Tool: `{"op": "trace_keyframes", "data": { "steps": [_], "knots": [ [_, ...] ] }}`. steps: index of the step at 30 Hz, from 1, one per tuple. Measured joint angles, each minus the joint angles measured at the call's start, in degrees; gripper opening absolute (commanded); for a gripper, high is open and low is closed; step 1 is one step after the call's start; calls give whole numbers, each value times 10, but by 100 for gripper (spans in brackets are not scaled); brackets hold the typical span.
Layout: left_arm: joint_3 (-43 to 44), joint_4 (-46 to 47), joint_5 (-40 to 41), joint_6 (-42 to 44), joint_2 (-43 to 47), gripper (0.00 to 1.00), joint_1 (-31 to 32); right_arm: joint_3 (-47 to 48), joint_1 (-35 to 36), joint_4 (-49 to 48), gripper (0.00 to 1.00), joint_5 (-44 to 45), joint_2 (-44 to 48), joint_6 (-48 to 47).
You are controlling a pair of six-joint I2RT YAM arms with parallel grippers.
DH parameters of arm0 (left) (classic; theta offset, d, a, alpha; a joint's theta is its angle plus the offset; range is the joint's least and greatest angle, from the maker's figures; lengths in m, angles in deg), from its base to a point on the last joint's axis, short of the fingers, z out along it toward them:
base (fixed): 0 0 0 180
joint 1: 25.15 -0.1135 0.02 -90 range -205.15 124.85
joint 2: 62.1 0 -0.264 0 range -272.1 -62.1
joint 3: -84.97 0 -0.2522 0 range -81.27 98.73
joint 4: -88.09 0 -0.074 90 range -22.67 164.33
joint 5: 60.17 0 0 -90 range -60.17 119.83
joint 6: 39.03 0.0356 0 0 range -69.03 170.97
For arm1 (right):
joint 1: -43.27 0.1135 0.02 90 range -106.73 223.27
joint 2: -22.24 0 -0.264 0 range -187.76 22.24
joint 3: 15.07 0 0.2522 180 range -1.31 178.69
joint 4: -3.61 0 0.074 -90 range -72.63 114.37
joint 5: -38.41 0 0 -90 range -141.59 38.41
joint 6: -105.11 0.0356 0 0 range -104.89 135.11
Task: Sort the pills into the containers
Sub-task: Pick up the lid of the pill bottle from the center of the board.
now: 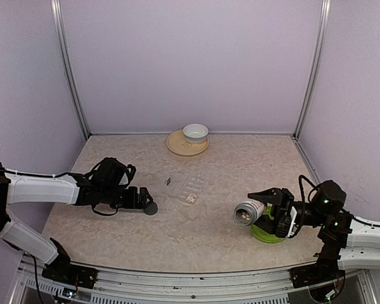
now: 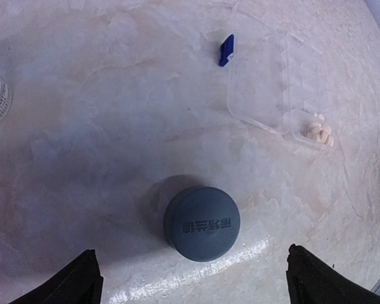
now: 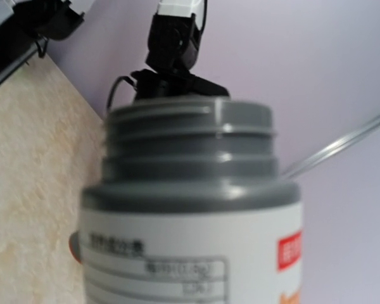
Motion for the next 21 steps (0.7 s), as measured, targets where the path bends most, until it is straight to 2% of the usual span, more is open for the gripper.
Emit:
{"op": "trace_keyframes", "data": {
  "steps": [9,15,21],
  "knots": [
    [42,-2,-12,2,-73,99,0,-3,-13,6,40,20,31,22],
    [74,-7,-11,5,-124,99,0,-3,-13,7,38,34,17,33],
    [100,-29,20,13,-148,93,17,-3,-15,2,38,35,-9,39]
  ]
}}
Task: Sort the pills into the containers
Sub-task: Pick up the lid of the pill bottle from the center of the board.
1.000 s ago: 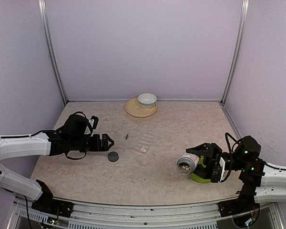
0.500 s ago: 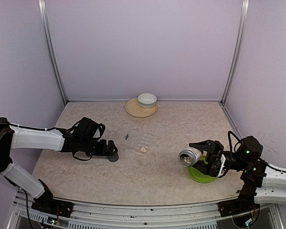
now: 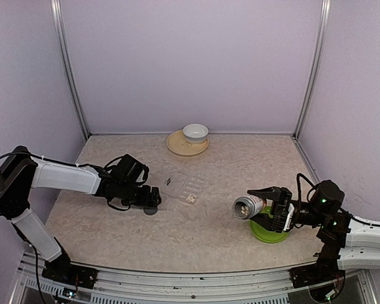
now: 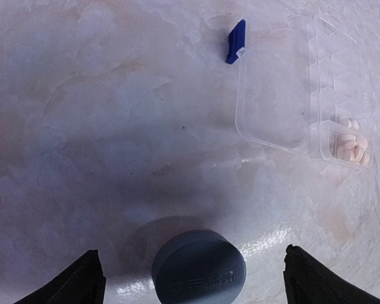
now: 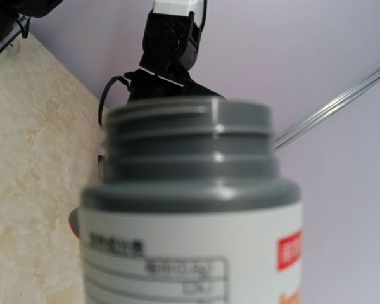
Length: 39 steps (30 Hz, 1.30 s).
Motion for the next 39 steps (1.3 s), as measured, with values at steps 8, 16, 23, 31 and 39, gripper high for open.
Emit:
{"op": "trace_keyframes", "data": {
  "steps": [8,16,23,31,39],
  "knots": [
    [20,-26,37,10,-27,84,35,-3,-5,-8,37,-11,-9,4],
    [20,-44,52,12,-35,68,39,-5,-25,-17,38,-64,-18,4],
    [20,-49,55,14,-35,51,40,-23,-29,-42,38,-93,-32,14],
    [20,-48,55,15,-34,44,42,-28,-37,-60,40,-114,-40,19],
    [20,-49,48,16,-33,44,46,-38,-55,-99,39,-203,-43,40]
  ]
}}
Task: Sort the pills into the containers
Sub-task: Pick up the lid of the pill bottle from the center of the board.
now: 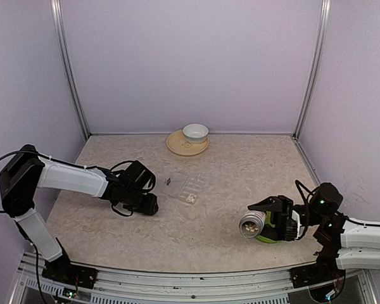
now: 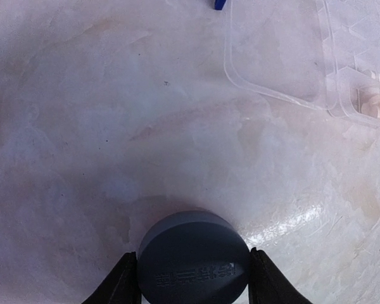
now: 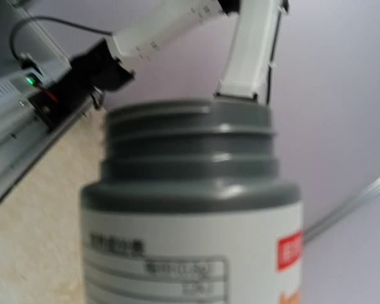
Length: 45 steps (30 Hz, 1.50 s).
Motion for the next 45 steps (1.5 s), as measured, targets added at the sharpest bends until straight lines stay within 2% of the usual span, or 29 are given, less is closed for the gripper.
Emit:
{"op": "trace_keyframes", "data": {
  "steps": [8,13,17,28,34,38,45],
  "knots": [
    [1,0,-12,8,3,44,0,2,0,-18,40,-51,-12,4],
    [5,-2,-24,9,3,45,0,48,-7,65,39,-53,5,-54],
    [18,-3,-30,10,3,45,1,96,-42,116,39,-55,8,-100],
    [27,-4,-45,13,3,45,-2,122,-101,127,39,-90,-33,-154],
    [29,-12,-56,17,16,45,-12,120,-114,78,39,-95,-75,-126],
    [42,-17,-70,19,42,45,-15,105,-116,6,38,-84,-113,-78],
    [73,-9,-120,20,128,45,-12,98,-116,-73,38,-62,-164,22]
  ]
}}
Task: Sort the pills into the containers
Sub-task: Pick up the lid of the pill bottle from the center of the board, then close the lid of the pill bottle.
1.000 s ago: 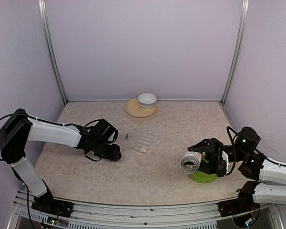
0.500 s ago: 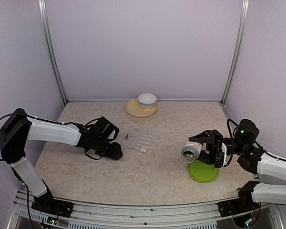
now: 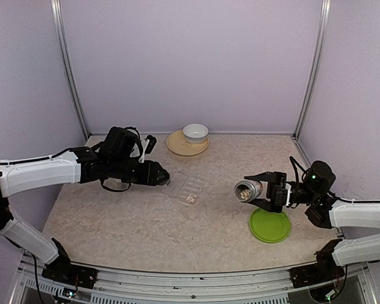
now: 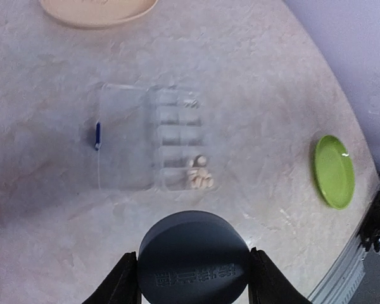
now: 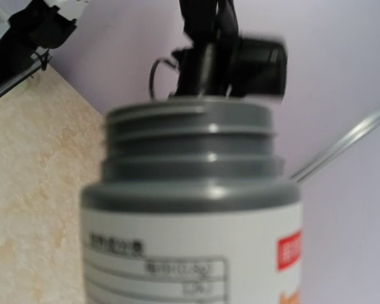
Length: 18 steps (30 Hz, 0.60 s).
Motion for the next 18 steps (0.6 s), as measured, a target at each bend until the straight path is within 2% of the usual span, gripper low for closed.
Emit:
{"op": "trace_keyframes", "data": {
  "steps": [4,18],
  "knots": [
    [38,14,-20,0,28,45,12,7,0,-13,35,15,-28,57],
    [120,56,-76,-42,-6,45,62,138,6,154,38,87,-67,236]
  ]
}}
